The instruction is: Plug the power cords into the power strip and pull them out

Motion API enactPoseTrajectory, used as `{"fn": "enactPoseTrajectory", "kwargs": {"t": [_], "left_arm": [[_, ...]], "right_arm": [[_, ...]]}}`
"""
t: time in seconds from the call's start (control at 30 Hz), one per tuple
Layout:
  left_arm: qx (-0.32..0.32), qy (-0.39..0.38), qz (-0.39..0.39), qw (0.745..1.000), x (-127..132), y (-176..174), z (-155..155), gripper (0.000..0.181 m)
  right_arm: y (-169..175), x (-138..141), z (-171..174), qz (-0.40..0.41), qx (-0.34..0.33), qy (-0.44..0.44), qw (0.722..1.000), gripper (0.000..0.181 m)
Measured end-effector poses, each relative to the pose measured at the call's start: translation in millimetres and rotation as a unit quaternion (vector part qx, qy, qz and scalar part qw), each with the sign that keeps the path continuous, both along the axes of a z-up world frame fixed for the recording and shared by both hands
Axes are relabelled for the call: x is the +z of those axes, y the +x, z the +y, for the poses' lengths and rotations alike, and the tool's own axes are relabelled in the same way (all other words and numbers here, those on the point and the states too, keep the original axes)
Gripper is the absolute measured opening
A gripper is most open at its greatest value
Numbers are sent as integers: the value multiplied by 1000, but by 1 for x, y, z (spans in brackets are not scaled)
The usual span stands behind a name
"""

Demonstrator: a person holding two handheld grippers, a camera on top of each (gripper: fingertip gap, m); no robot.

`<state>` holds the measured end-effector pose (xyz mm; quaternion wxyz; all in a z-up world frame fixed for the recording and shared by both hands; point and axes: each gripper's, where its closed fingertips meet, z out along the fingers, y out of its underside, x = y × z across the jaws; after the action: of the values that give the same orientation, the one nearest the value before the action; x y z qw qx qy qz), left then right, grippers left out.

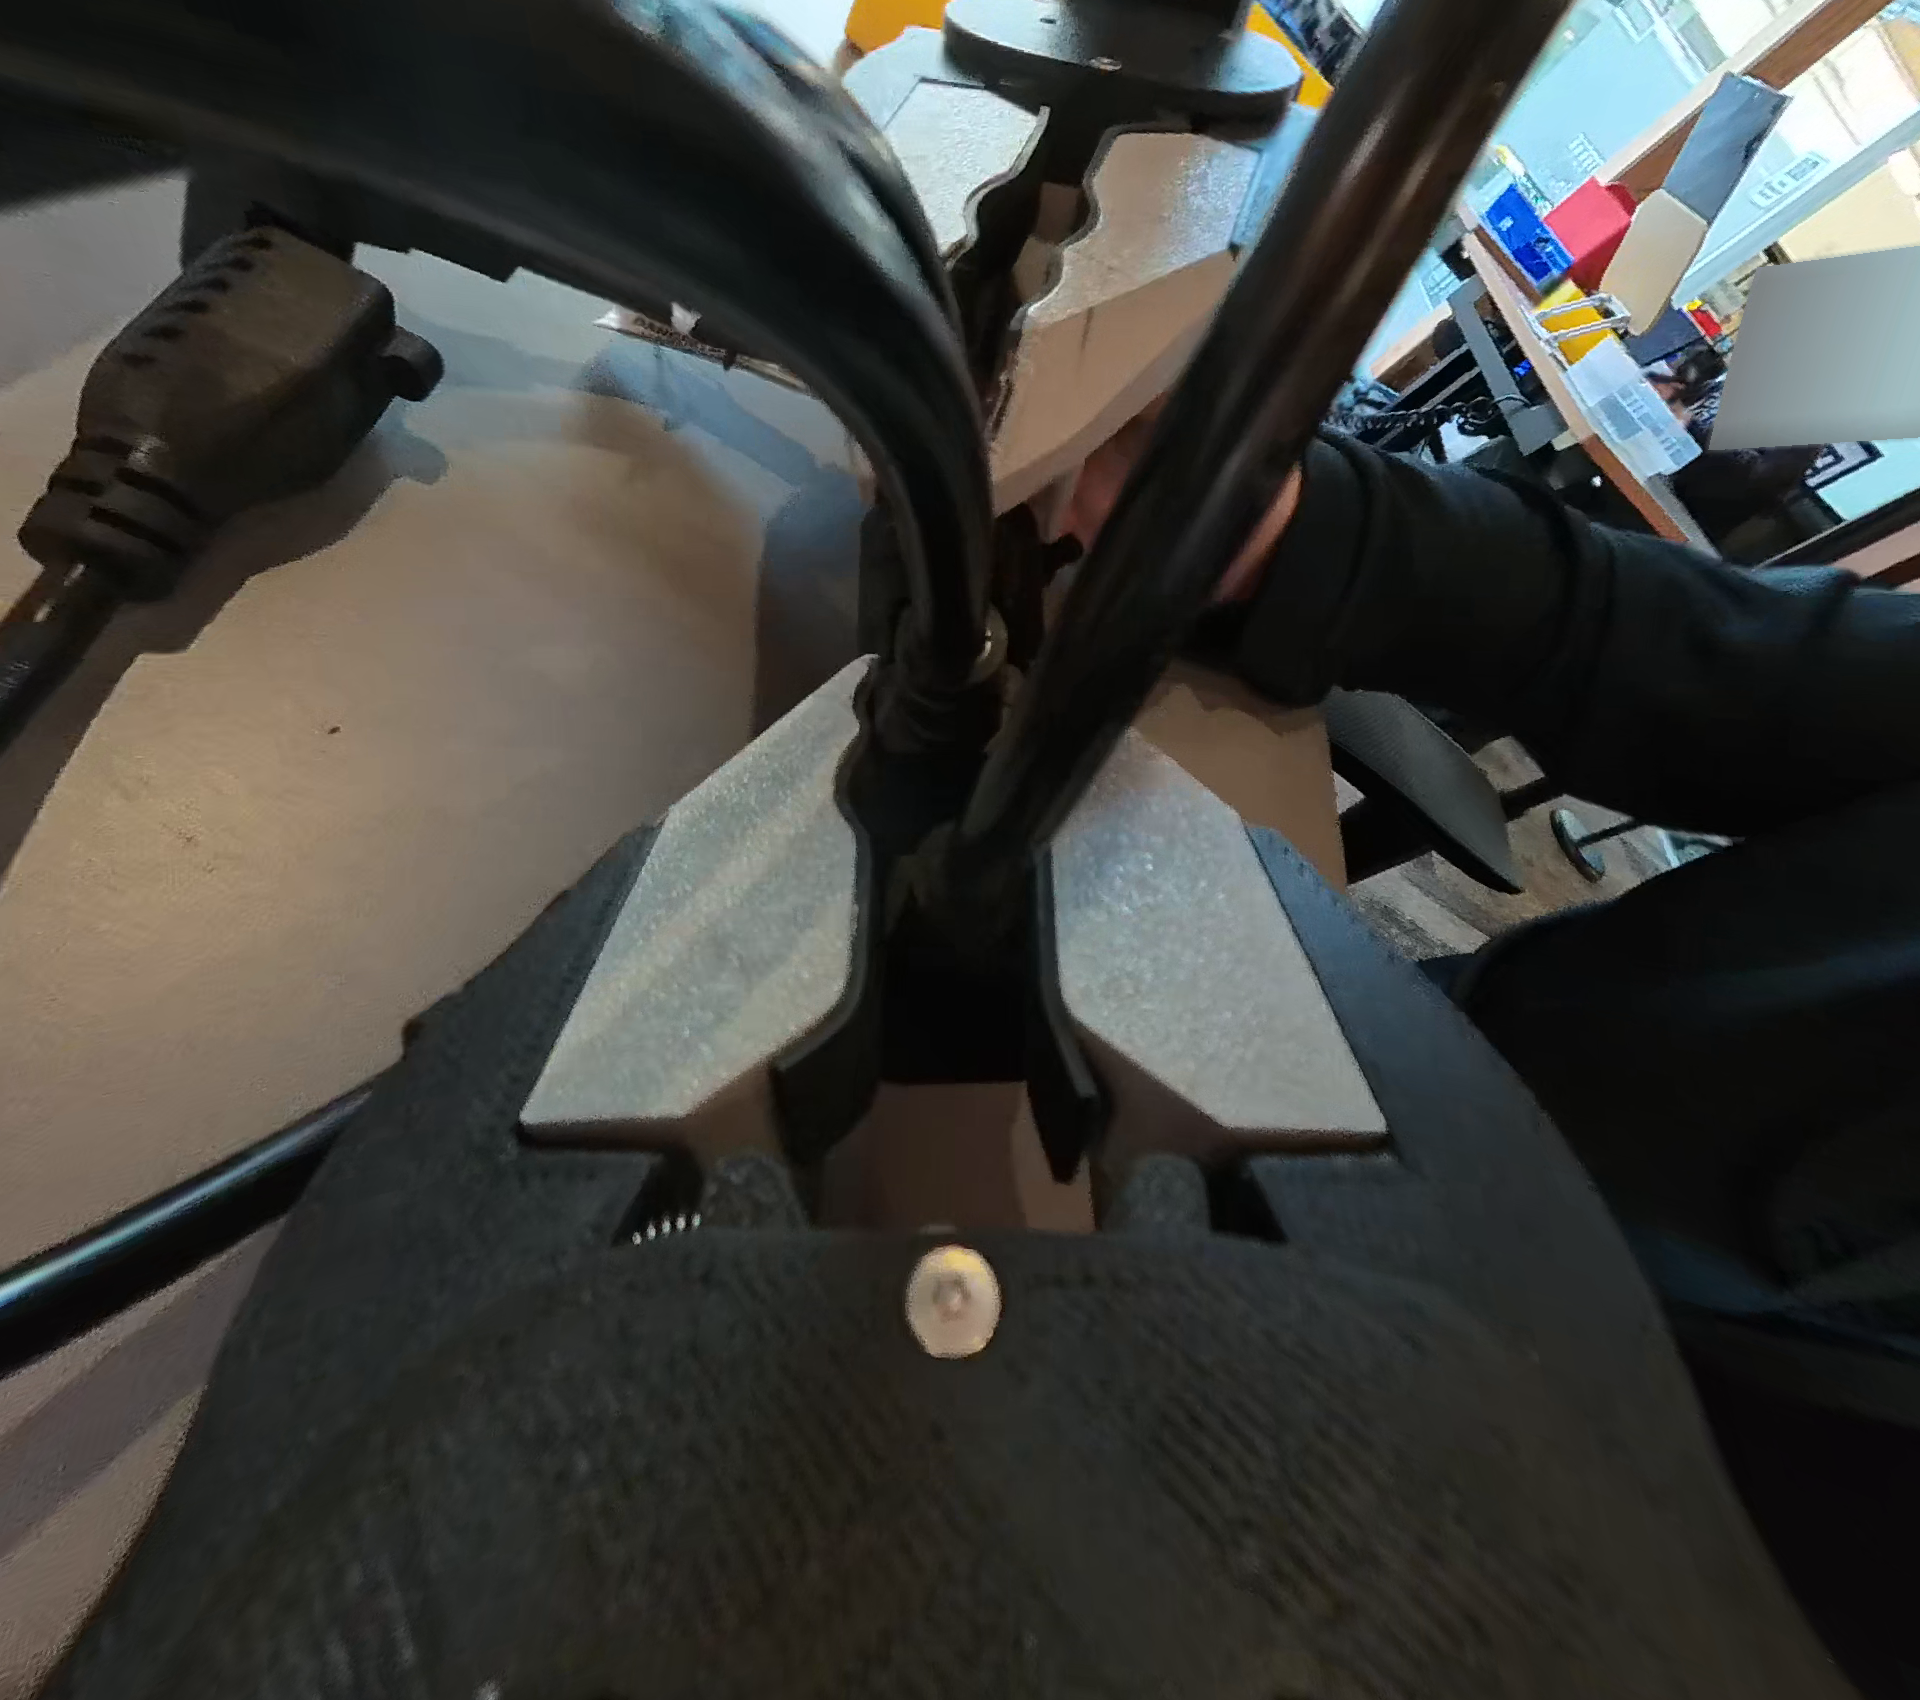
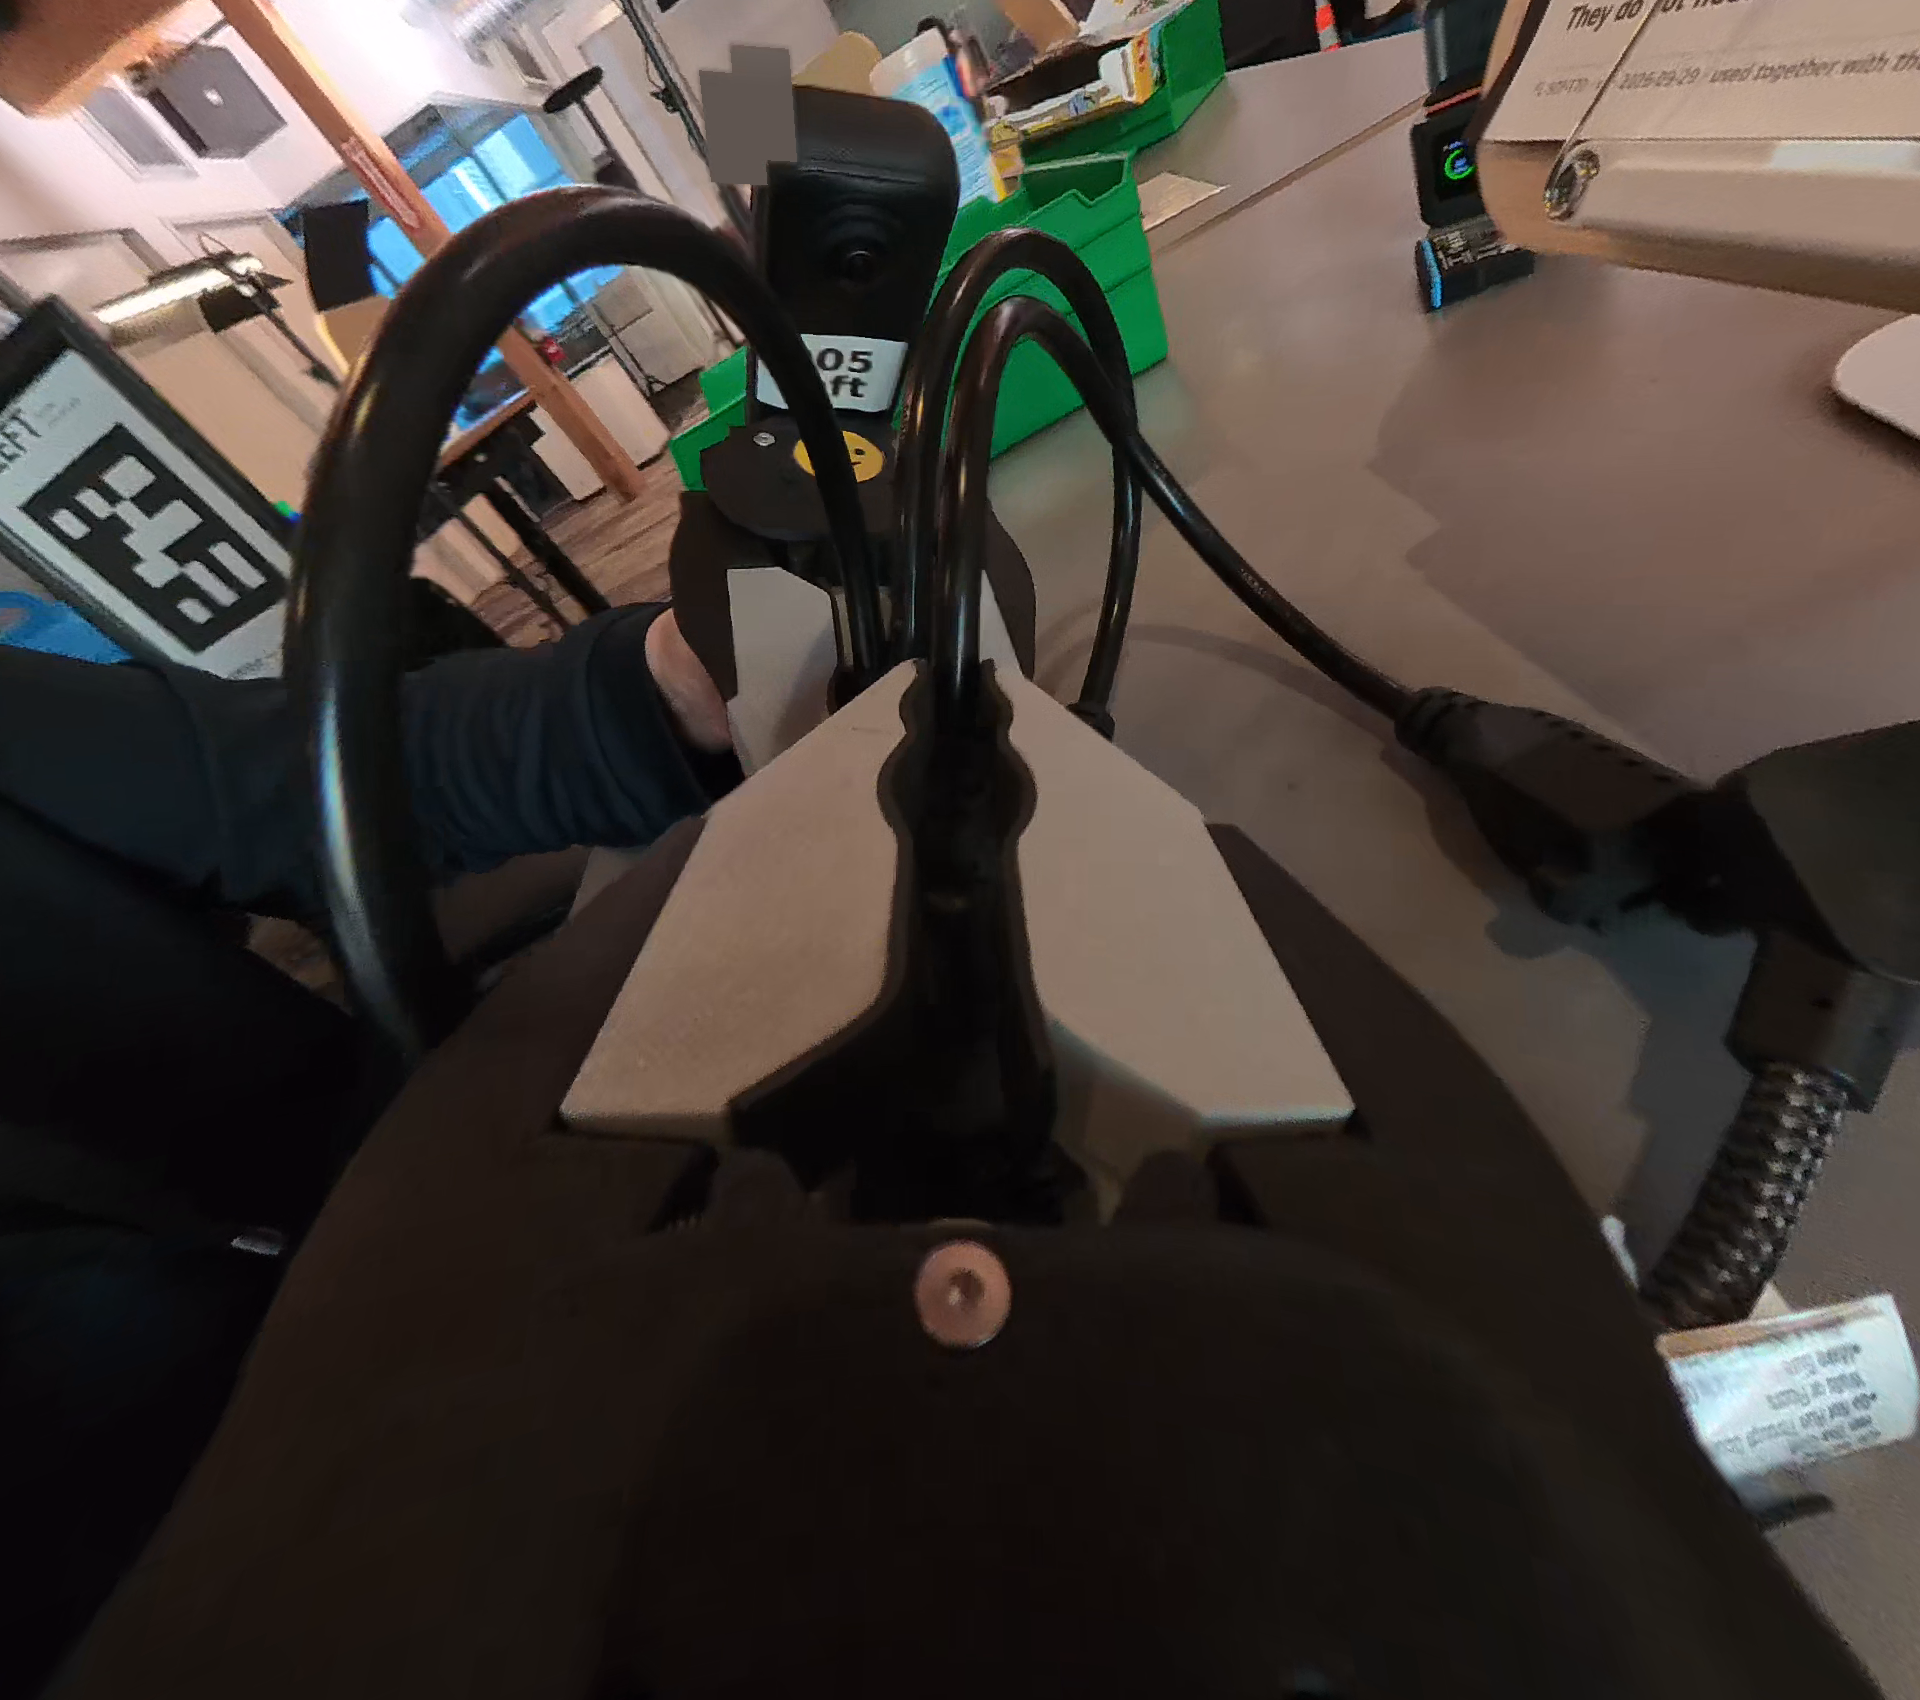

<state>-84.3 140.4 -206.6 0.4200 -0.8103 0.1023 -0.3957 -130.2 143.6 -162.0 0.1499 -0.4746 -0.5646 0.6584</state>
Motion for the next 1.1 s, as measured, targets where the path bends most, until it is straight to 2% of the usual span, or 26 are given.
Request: {"fn": "enactPoseTrajectory", "kwargs": {"t": [0.13,0.3,0.57,0.87,1.1], "left_arm": [[1,9,9,1000,1,0,1,26],[-5,15,21,1000,1,1,1,26],[-5,20,34,999,0,1,1,26],[-6,22,42,999,-1,2,0,26],[-3,27,63,998,-2,2,1,24]], "right_arm": [[0,1,-1,1,9,27,1000,5],[4,5,0,3,21,6,1000,6],[9,18,14,30,5,-20,999,0],[7,-2,-5,1,18,105,994,10],[4,-4,-1,16,-32,231,972,10]]}}
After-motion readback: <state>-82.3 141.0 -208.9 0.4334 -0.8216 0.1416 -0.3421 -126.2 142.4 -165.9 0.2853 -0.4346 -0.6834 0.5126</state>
